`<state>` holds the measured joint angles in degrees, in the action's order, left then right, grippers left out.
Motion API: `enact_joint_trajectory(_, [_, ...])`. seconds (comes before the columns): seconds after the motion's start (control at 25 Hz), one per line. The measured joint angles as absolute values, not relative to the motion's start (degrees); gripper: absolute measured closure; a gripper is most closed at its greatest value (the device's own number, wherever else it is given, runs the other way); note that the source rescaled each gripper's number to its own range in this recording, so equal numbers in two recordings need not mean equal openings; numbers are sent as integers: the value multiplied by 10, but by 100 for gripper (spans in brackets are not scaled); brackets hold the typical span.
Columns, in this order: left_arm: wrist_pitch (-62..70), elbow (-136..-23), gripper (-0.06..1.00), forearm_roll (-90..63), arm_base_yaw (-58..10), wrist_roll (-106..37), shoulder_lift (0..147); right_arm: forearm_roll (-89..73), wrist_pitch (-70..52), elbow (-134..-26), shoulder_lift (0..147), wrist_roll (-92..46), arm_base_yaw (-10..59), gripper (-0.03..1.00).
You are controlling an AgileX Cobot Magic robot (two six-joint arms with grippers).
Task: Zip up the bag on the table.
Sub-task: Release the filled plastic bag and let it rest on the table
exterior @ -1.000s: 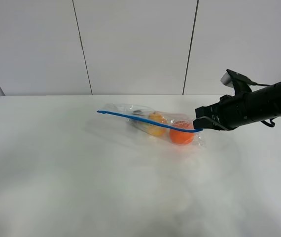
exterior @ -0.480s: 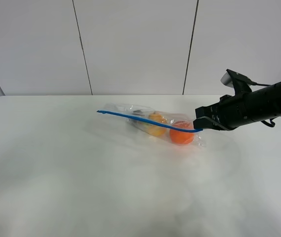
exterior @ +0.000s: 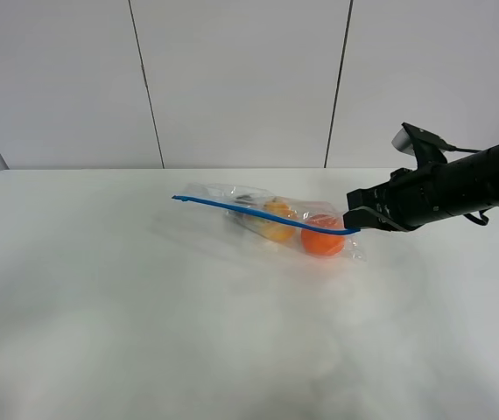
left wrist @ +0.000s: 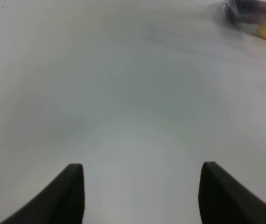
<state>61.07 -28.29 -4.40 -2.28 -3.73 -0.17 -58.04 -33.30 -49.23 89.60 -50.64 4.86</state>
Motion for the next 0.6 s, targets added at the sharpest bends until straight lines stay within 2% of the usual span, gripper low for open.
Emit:
enact_joint_trajectory(0.12, [611, -283, 22, -44, -23, -37, -2, -580, -332, -492, 896, -506, 49, 84])
enact_joint_trajectory(0.32, [611, -283, 22, -44, -23, -37, -2, -580, -331, -492, 896, -506, 49, 50])
enact_joint_trajectory(0.4, [611, -283, 22, -44, -23, -37, -2, -580, -330, -492, 896, -506, 49, 39])
enact_joint_trajectory(0.48, [611, -283, 22, -44, -23, -37, -2, -580, -329, -492, 896, -506, 49, 34])
enact_joint_trajectory(0.6, [611, -283, 22, -44, -23, -37, -2, -580, -327, -492, 896, -506, 49, 32])
